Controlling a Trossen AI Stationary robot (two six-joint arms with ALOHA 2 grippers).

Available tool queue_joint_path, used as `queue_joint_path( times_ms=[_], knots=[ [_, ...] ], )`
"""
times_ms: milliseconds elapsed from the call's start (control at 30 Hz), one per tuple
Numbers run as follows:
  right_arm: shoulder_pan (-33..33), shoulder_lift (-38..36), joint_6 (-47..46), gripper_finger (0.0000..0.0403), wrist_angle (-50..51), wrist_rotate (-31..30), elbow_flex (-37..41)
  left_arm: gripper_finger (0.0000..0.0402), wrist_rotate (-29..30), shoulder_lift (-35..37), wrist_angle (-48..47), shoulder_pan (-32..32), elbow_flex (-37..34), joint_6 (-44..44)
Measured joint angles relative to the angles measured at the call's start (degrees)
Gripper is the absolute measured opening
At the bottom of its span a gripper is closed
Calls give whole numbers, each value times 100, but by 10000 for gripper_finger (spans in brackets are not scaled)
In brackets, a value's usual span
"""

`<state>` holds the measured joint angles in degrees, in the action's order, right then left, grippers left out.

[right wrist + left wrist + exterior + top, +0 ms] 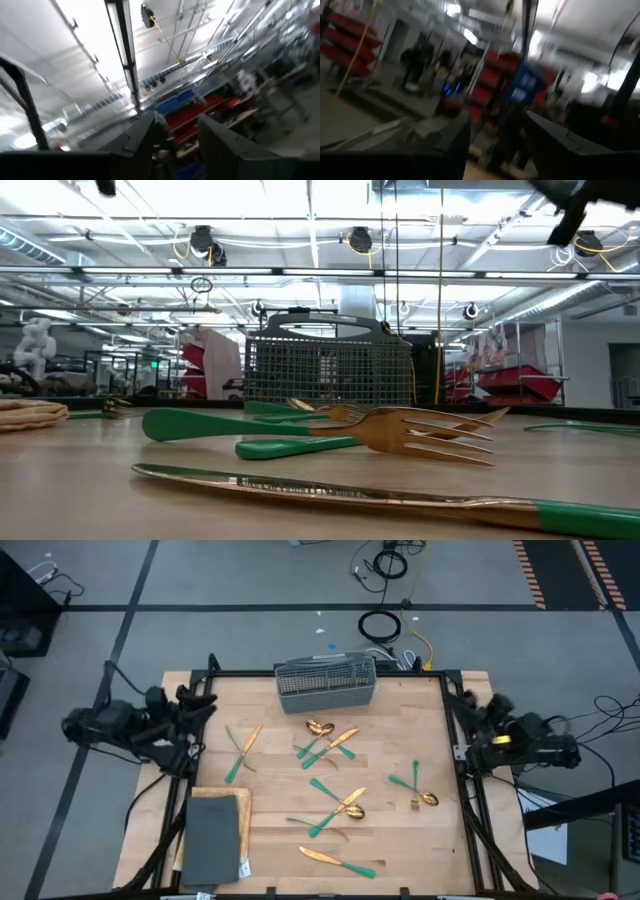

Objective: Sort silverware
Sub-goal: Put the green fork into the silverware basket

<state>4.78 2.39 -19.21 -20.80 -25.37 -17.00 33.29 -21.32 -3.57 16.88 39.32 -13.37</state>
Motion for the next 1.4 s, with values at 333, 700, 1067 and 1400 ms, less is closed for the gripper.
queue_joint_path(
  times_ms=[333,700,1067,1400],
  knots=[
    [-2,1087,384,142,4706,-211,-2731,190,-704,-2751,-5271,0,3070,-436],
    [-1,1745,-542,142,5887,-148,-2963,190,-1051,-4284,-7577,-309,3135,-5428],
    [-2,2011,-712,142,6102,-129,-2963,190,-1023,-4962,-7939,-452,2860,-8668],
    [0,2011,-595,142,6100,-131,-2963,190,-1651,-5442,-7593,-413,2290,-8895]
  ],
)
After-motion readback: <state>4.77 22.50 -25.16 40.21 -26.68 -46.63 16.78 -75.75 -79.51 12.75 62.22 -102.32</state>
